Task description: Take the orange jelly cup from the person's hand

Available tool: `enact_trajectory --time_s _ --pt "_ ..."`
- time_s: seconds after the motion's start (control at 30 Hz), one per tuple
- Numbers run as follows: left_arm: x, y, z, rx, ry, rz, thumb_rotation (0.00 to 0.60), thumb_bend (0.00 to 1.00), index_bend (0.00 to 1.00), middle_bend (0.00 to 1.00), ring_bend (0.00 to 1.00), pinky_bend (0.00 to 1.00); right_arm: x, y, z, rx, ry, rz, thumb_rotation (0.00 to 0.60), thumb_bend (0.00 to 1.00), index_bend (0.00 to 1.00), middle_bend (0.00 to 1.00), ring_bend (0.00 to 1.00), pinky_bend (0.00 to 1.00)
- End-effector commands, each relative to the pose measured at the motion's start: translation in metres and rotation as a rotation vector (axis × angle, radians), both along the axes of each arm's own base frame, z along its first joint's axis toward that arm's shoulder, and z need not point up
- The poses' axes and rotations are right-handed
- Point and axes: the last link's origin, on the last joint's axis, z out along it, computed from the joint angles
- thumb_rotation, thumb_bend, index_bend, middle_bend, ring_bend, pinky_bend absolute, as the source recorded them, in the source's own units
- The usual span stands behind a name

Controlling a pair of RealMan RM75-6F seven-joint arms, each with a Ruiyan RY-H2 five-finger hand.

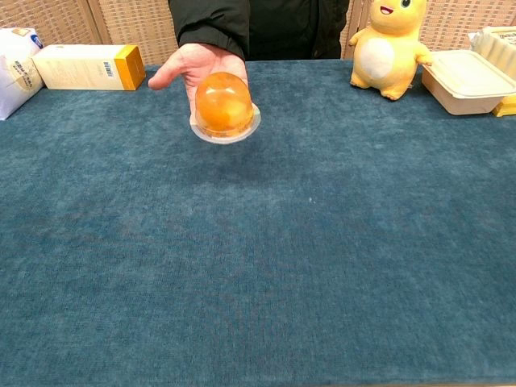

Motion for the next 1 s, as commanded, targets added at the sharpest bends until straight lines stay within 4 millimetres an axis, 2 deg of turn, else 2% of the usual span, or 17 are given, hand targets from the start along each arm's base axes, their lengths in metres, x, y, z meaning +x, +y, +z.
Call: enact_trajectory --time_s 0.03,0.1,0.23,0.33,0.43,0.47,0.5,0.57,0.63,0.73,0.87,1.0 --pt "0.000 0.001 0.000 -0.008 0.000 0.005 0.600 0.03 0.00 0.00 0.00 0.00 0.001 0.000 0.000 -0.001 0.001 0.002 0.600 0.25 0.07 0.02 0.02 0.00" --pt "0.005 0.005 0.002 -0.021 -0.008 -0.009 0.600 0.03 0.00 0.00 0.00 0.00 0.001 -0.001 0.000 -0.005 0.006 0.004 0.600 0.25 0.07 0.02 0.02 0.00" --pt "0.023 0.027 0.003 -0.049 -0.037 -0.080 0.600 0.03 0.00 0.00 0.00 0.00 0.001 -0.002 -0.004 0.009 0.013 -0.001 0.600 0.25 0.07 0.02 0.02 0.00" --pt "0.059 0.053 0.007 -0.116 -0.064 -0.195 0.600 0.03 0.00 0.00 0.00 0.00 0.002 -0.002 -0.003 0.007 0.010 -0.003 0.600 0.25 0.07 0.02 0.02 0.00" --pt "0.104 0.076 0.009 -0.163 -0.015 -0.311 0.600 0.04 0.00 0.00 0.00 0.00 0.000 -0.003 -0.002 0.003 0.006 -0.012 0.600 0.25 0.07 0.02 0.02 0.00" --pt "0.125 0.087 0.006 -0.186 0.012 -0.348 0.600 0.04 0.00 0.00 0.00 0.00 -0.001 -0.004 -0.001 0.005 0.003 -0.020 0.600 0.25 0.07 0.02 0.02 0.00" --pt "0.138 0.094 0.003 -0.204 0.027 -0.358 0.600 0.05 0.00 0.00 0.00 0.00 -0.002 -0.004 0.000 0.007 0.001 -0.024 0.600 0.25 0.07 0.02 0.02 0.00" --pt "0.166 0.108 -0.008 -0.252 0.056 -0.381 0.600 0.07 0.00 0.00 0.00 0.00 -0.003 -0.005 0.001 0.008 -0.004 -0.026 0.600 0.25 0.07 0.02 0.02 0.00" --pt "0.182 0.117 -0.018 -0.280 0.081 -0.387 0.600 0.09 0.00 0.00 0.00 0.00 -0.003 -0.005 0.001 0.010 -0.008 -0.024 0.600 0.25 0.07 0.02 0.02 0.00" --pt "0.209 0.133 -0.044 -0.336 0.110 -0.391 0.600 0.11 0.00 0.00 0.00 0.00 -0.003 -0.005 0.002 0.009 -0.010 -0.022 0.600 0.25 0.07 0.02 0.02 0.00" --pt "0.230 0.149 -0.074 -0.376 0.131 -0.369 0.600 0.11 0.00 0.00 0.00 0.04 -0.004 -0.005 0.002 0.010 -0.013 -0.027 0.600 0.25 0.07 0.02 0.02 0.00" --pt "0.247 0.157 -0.099 -0.392 0.160 -0.358 0.600 0.11 0.00 0.00 0.00 0.10 -0.004 -0.005 0.004 0.005 -0.015 -0.033 0.600 0.25 0.07 0.02 0.02 0.00"
